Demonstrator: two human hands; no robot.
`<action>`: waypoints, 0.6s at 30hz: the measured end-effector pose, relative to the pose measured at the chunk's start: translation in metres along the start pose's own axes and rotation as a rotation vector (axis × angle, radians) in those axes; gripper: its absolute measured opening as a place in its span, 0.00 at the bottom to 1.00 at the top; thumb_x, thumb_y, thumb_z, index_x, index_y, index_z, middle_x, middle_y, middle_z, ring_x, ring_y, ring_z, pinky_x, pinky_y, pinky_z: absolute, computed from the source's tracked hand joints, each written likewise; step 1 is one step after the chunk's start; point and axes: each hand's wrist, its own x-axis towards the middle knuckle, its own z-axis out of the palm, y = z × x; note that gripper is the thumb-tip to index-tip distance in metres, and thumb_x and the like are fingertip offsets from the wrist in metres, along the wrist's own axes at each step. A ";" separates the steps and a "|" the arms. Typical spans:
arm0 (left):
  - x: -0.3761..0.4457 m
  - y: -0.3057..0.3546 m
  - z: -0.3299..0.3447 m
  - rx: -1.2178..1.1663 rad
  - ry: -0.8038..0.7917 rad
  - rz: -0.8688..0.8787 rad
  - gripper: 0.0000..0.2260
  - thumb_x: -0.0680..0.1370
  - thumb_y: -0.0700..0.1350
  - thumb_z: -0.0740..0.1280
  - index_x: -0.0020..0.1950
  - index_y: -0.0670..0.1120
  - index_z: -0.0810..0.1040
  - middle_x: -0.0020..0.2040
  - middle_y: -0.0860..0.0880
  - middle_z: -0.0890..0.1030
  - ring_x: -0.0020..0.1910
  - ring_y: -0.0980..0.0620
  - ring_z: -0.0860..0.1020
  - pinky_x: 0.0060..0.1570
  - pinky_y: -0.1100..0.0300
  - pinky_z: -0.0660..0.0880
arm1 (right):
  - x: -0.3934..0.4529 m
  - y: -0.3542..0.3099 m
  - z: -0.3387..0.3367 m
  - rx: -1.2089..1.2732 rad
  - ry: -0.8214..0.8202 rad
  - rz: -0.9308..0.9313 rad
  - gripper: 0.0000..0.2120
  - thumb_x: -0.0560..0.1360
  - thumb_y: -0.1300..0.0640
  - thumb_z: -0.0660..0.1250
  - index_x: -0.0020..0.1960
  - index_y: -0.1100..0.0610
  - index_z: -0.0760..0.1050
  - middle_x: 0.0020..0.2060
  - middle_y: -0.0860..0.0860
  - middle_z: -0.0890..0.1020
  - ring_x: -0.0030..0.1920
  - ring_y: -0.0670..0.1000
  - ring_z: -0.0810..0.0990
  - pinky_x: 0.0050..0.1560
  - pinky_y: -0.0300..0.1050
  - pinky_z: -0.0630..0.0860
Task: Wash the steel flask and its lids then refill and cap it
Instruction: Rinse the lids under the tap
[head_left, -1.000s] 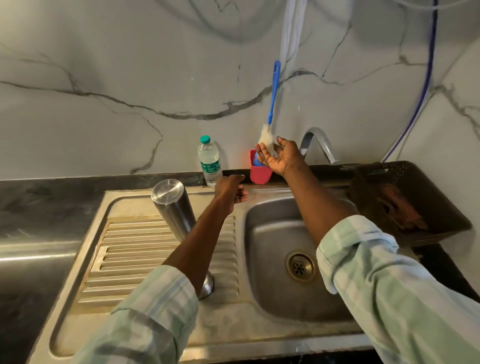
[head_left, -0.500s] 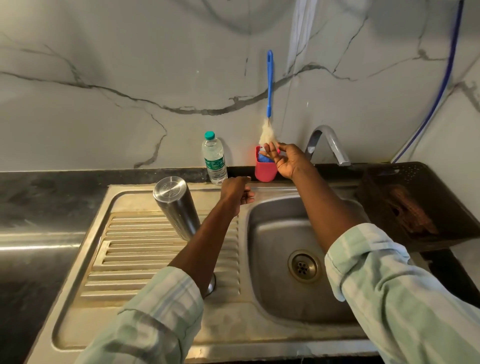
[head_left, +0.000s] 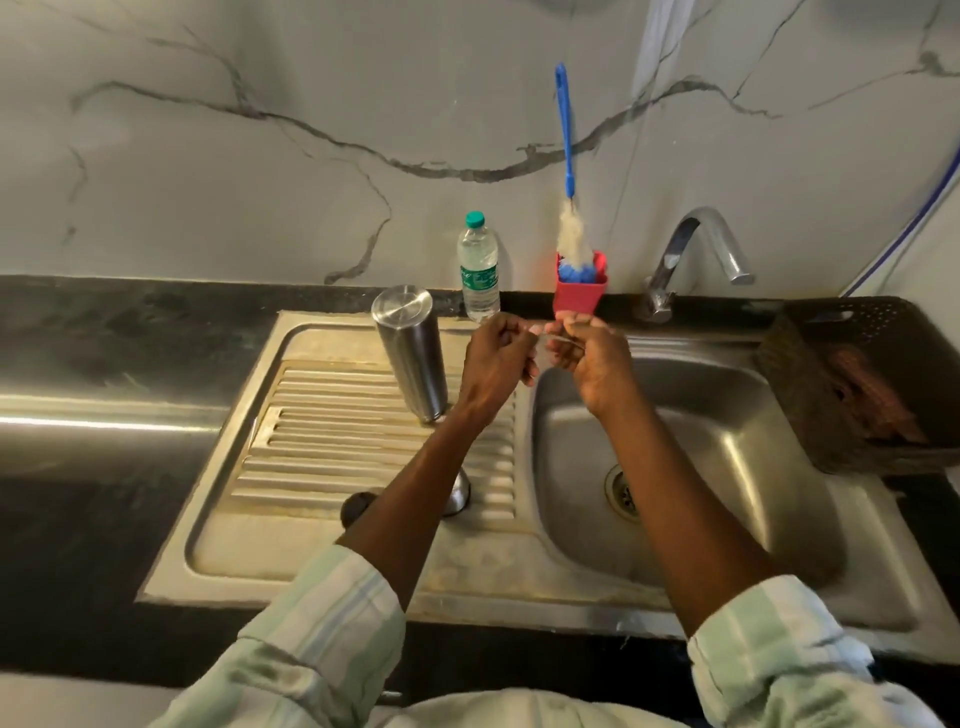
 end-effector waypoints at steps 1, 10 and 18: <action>-0.010 -0.003 -0.006 0.012 0.003 0.023 0.05 0.81 0.41 0.66 0.46 0.42 0.75 0.32 0.46 0.78 0.29 0.46 0.77 0.29 0.53 0.75 | -0.009 0.011 0.001 -0.046 0.000 0.001 0.08 0.79 0.65 0.60 0.51 0.59 0.77 0.38 0.53 0.84 0.32 0.48 0.82 0.32 0.39 0.77; -0.067 -0.051 -0.098 0.100 0.517 0.013 0.08 0.71 0.49 0.71 0.34 0.49 0.77 0.29 0.48 0.74 0.31 0.48 0.71 0.33 0.47 0.71 | -0.060 0.084 0.024 -0.727 -0.418 -0.077 0.16 0.71 0.68 0.72 0.58 0.59 0.77 0.46 0.51 0.80 0.47 0.50 0.77 0.46 0.42 0.75; -0.083 -0.065 -0.107 0.152 0.538 -0.129 0.06 0.70 0.45 0.70 0.34 0.46 0.76 0.29 0.49 0.75 0.31 0.50 0.72 0.36 0.48 0.72 | -0.074 0.136 0.032 -1.537 -0.735 -0.208 0.46 0.65 0.48 0.79 0.77 0.51 0.60 0.74 0.52 0.63 0.73 0.55 0.58 0.71 0.52 0.60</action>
